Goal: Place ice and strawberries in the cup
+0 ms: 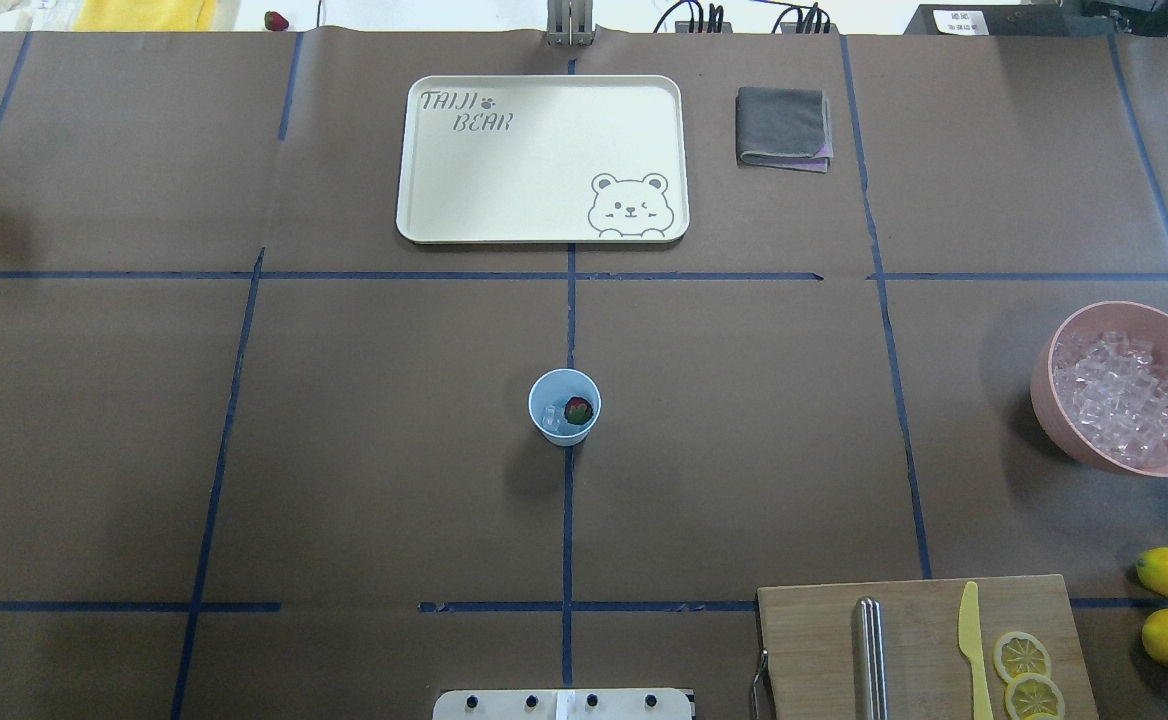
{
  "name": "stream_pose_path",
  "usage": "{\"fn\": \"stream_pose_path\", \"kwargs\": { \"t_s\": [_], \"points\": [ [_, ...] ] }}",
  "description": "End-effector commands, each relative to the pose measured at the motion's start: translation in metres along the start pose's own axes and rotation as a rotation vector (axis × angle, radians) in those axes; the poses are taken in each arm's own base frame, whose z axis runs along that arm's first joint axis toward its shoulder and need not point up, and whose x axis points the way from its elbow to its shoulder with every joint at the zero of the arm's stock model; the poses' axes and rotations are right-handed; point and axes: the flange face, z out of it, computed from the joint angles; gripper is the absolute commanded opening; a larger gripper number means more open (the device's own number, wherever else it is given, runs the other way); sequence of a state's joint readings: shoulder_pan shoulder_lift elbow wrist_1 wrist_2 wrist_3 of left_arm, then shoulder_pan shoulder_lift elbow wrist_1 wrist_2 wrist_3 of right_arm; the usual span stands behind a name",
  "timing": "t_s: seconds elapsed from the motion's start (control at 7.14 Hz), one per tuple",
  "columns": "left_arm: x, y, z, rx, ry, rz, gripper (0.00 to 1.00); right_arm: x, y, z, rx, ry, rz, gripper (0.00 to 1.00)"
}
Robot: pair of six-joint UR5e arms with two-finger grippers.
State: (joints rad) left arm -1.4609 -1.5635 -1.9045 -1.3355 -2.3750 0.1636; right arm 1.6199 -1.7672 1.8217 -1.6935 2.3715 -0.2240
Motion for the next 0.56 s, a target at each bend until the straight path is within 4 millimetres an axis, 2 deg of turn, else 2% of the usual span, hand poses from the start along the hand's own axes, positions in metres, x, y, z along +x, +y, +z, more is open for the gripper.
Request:
{"fn": "stream_pose_path", "kwargs": {
  "t_s": [0.0,0.14,0.42],
  "points": [
    [-0.089,0.050,0.001,0.010,0.022,-0.054,1.00,-0.001,-0.001,-0.001,0.004,0.001,-0.004,1.00],
    [-0.104,0.082,0.014,-0.003,0.028,-0.104,1.00,-0.002,-0.001,-0.002,0.005,0.001,-0.005,1.00],
    [-0.115,0.109,0.017,0.033,0.016,-0.136,1.00,-0.002,-0.001,-0.002,0.004,0.001,-0.002,1.00]
  ]
}}
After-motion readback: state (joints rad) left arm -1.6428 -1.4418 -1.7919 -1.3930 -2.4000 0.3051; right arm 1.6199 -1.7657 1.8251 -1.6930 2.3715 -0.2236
